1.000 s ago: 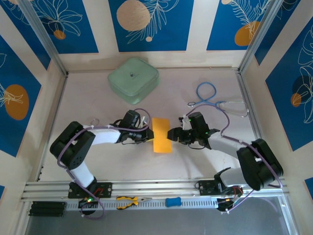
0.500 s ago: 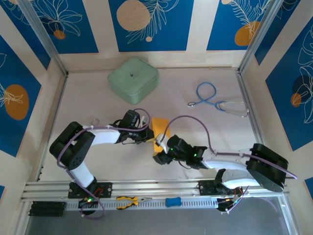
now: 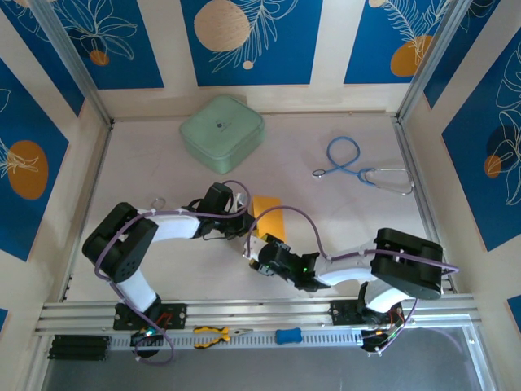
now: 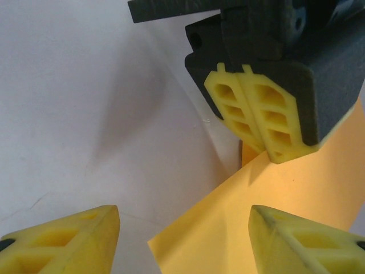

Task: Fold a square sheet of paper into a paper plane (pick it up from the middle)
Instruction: Third fold the triangle at the center of the table.

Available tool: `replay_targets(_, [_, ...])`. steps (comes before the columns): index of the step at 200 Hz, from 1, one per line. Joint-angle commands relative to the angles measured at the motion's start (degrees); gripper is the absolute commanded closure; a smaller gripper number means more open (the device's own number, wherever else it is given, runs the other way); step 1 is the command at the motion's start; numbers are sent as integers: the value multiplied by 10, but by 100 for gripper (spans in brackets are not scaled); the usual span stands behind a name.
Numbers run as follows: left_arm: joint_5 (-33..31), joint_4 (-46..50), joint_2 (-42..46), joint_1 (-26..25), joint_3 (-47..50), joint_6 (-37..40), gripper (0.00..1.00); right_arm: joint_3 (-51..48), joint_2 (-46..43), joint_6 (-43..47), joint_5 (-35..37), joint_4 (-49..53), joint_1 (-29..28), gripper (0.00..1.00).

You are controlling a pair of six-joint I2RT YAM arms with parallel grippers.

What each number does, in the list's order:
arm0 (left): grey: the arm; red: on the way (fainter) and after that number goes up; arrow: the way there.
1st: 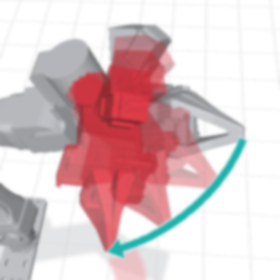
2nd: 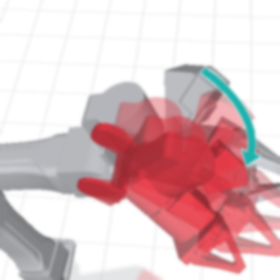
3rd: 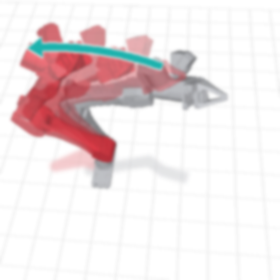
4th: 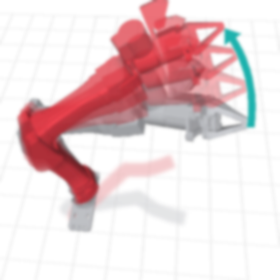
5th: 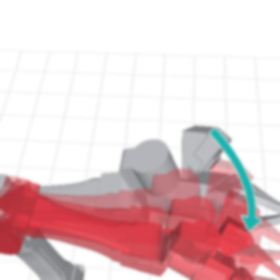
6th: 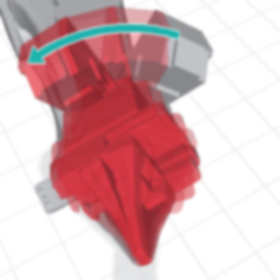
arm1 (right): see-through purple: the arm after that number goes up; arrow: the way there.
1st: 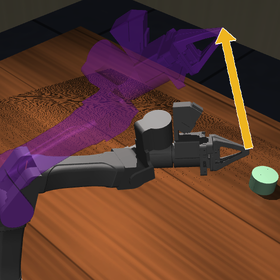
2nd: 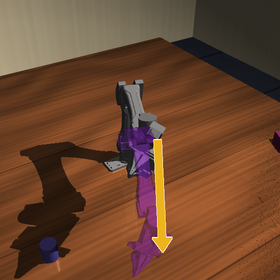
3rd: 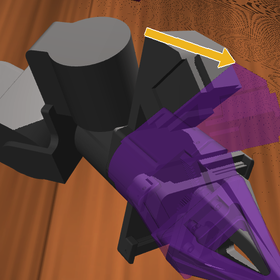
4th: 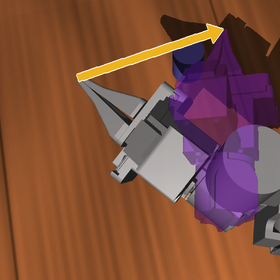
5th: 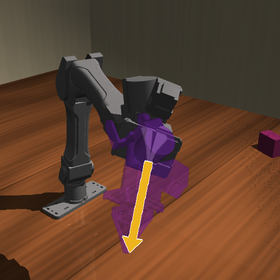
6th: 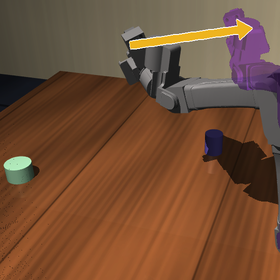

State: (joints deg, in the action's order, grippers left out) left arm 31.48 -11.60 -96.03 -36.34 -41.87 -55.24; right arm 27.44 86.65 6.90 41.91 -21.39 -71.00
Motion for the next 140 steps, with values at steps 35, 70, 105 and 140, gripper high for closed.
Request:
replay_targets(35, [10,-2,19,4,0,1,100,18,31,18,89,-38,-18,48])
replay_targets(70, [9,-1,19,5,0,1,100,14,22,6,94,-18,-22,56])
replay_targets(105, [7,-1,18,4,0,1,100,4,1,-11,88,-10,-23,64])
replay_targets(140, [6,-3,18,4,2,0,100,1,-11,-25,79,2,-22,70])
